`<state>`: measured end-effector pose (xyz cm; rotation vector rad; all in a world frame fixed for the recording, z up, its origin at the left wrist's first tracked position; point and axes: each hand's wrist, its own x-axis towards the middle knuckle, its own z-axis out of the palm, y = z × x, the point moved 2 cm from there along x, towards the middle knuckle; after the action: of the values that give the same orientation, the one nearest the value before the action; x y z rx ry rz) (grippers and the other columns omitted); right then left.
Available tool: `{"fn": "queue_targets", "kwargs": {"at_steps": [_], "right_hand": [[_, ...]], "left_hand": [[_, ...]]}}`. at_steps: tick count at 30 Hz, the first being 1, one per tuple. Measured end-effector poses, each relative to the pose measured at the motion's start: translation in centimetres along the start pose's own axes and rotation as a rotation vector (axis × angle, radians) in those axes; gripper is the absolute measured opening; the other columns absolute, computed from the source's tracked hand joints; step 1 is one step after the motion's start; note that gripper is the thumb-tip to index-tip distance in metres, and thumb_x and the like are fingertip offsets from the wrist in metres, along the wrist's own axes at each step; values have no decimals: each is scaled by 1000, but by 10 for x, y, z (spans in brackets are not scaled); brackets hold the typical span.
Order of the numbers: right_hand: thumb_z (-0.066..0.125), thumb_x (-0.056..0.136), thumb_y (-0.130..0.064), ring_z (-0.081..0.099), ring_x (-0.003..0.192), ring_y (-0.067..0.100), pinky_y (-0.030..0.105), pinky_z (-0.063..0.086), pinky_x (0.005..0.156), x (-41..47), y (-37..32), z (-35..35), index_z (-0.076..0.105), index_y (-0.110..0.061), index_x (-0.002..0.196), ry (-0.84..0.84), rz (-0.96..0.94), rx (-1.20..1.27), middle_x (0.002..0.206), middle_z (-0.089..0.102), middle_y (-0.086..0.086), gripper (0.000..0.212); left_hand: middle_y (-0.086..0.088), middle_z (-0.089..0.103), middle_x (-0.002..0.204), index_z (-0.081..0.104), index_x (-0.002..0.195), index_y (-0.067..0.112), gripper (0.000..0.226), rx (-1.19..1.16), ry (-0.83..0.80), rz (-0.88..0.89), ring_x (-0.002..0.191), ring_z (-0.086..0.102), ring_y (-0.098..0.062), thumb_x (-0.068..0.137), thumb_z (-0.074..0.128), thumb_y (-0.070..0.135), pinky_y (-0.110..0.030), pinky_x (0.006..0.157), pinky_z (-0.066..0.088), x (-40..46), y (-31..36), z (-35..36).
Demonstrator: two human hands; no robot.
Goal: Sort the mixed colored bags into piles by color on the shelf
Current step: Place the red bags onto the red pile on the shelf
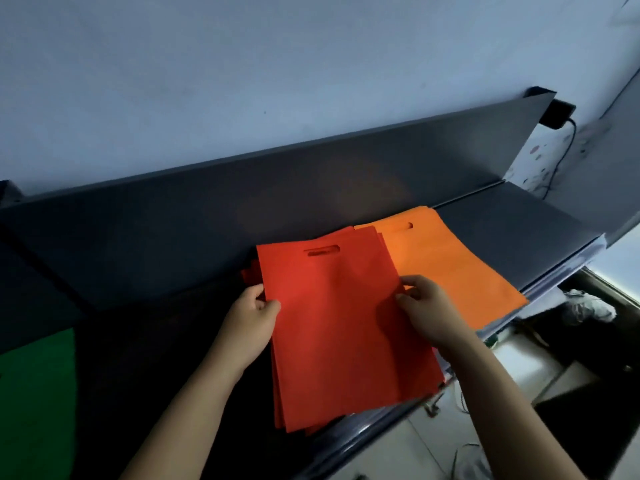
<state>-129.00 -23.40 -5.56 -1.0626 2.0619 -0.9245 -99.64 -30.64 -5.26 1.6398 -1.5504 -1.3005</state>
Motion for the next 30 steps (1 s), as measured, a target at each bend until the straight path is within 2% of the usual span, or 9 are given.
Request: {"fn": "queue_targets", "kwargs": {"at_steps": [6,9,11,14,19,22,25,28,30], "right_hand": [[60,104,-17,66,76,14,29,51,64,51,2,-18,55,-10,148,-157,-115,-112,96,69,-3,46],[60,104,-20,63,76,11,28,49,68,62,0,-23,49,-7,154,-210,-145,-118,97,68,-2,53],[62,104,-20,64,80,18,34,49,72,65,-1,-25,50,-6,152,-240,-184,-137,99,68,1,52],[62,103,-18,66,96,26,36,50,84,73,-3,-24,56,-6,147,-238,-248,-163,103,68,3,46],[64,101,-17,67,108,34,34,48,87,85,-2,-11,66,-5,136,-235,-298,-196,122,73,15,37],[65,95,-15,64,115,40,43,51,96,87,2,1,75,-2,118,-102,-384,-303,113,76,23,28],[66,90,-15,58,120,42,50,49,104,82,-7,14,73,-2,121,16,-452,-343,113,73,25,34],[66,89,-7,62,115,41,43,47,102,65,-30,41,74,-1,117,-20,-529,-271,111,74,22,29],[67,89,-3,65,111,38,38,46,99,42,-51,70,76,-3,112,-83,-604,-219,108,74,19,24]], "left_hand": [[16,60,96,32,158,14,62,106,163,-64,91,61,-11,100,54,25,-32,88,46,0,8,34],[5,61,128,25,161,21,67,126,198,-93,106,61,-14,101,53,32,-33,93,47,-13,9,46],[2,57,138,24,161,23,67,141,232,-98,107,62,-15,101,53,33,-33,92,50,-20,13,51],[1,59,133,33,157,20,60,133,291,-69,99,61,-9,101,54,28,-26,82,46,-23,18,56],[5,58,127,42,152,22,53,76,380,-66,92,58,5,101,54,27,-14,70,43,-23,13,53],[6,57,138,39,154,24,56,46,392,-82,107,60,-5,101,54,31,-15,74,44,-27,6,48],[8,55,140,41,153,27,54,-31,447,-78,116,57,-6,101,54,29,-17,81,47,-37,-3,35],[11,59,136,45,149,31,51,-106,549,-78,119,60,-7,99,56,26,-35,101,52,-59,-19,3],[14,60,134,47,147,32,50,-126,608,-80,118,61,-6,99,57,26,-39,104,52,-85,-36,-26]]}}
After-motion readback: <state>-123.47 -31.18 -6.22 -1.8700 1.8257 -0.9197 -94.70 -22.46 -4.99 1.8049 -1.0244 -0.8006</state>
